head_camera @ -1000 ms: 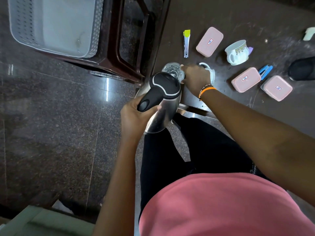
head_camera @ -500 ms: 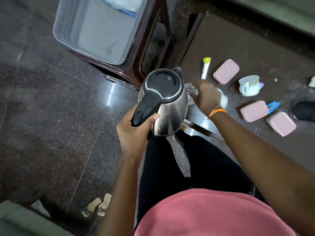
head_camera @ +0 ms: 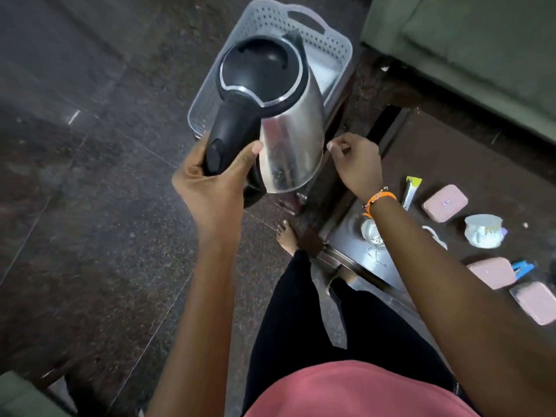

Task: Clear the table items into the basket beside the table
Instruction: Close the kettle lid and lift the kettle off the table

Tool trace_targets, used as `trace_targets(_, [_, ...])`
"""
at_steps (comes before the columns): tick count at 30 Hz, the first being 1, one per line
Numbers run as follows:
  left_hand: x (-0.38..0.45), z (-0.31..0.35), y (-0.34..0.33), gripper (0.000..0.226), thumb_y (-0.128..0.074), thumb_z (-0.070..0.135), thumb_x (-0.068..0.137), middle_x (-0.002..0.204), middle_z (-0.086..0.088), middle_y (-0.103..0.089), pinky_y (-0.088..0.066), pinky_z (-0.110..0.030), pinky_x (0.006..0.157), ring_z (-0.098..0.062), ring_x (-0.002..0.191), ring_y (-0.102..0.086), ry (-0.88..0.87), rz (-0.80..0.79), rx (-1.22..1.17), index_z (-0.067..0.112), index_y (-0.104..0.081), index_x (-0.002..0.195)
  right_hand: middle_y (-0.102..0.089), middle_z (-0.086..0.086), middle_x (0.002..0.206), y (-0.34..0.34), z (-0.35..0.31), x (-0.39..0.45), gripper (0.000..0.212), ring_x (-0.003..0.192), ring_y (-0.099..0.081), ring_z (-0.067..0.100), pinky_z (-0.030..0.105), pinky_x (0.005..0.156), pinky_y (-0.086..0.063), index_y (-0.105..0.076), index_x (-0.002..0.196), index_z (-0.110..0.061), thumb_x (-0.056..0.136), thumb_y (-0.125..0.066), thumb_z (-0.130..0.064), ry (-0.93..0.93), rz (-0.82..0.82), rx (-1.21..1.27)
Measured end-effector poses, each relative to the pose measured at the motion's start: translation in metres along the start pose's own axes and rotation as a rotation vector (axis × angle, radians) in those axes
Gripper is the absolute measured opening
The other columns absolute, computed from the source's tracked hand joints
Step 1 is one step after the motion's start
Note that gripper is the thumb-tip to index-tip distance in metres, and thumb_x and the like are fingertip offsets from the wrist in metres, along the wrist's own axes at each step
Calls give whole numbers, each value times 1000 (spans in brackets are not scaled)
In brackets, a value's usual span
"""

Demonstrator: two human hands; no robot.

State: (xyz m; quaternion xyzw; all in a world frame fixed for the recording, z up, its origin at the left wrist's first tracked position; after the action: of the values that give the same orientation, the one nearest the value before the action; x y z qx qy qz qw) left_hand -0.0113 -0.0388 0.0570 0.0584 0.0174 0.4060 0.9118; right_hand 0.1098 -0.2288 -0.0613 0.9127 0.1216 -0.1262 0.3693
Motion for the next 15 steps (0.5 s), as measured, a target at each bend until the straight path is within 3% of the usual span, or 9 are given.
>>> trace_targets(3, [39,-1,-5,36,-83,20,58,61,26,-61,-52,-19,60,9,62,-55,6,28,49,8,-70,90,-72,11,101,-31,-14,25,31,102,-64,29,32,85,-48,-59,115,-10,89,-58,-26,-103,-50,6])
trace_targets(5, [64,-12,-7,38,-84,14,57,63,27,-62,-49,-14,61,10,62,-55,20,44,65,12,-69,92,-69,19,107,-52,-18,39,44,102,-64,35,40,90,-51,-46,125,-8,88,-58,-28,-214,-101,4])
trace_targets(8, [98,-40,-8,38,-82,7,59,68,21,-59,-47,-13,61,10,62,-53,75,52,90,9,-66,93,-63,23,114,-75,-18,55,42,95,-66,43,53,86,-54,-40,121,-6,86,-58,-23,-347,-102,71])
trace_targets(12, [124,-73,-9,41,-77,4,63,66,18,-46,-42,-16,60,2,59,-44,111,35,176,30,-47,75,-63,26,113,-93,-12,64,36,94,-66,45,55,85,-54,-41,118,-3,86,-54,-12,-403,-88,58])
trace_targets(15, [138,-92,-11,44,-76,4,66,70,11,-45,-44,-27,64,-8,66,-45,159,19,174,31,-43,74,-64,28,108,-97,-5,67,32,86,-68,44,54,80,-57,-42,117,-3,87,-54,-7,-428,-77,57])
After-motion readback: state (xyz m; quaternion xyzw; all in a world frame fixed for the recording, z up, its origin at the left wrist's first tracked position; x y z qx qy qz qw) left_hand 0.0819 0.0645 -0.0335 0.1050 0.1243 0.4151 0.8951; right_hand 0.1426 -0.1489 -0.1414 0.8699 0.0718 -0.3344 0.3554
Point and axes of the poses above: each hand's wrist, its own x-axis towards the middle knuckle, its own y-axis out of the back of the hand, z = x × y, the point moved 5 cm from there along x, towards the middle knuckle
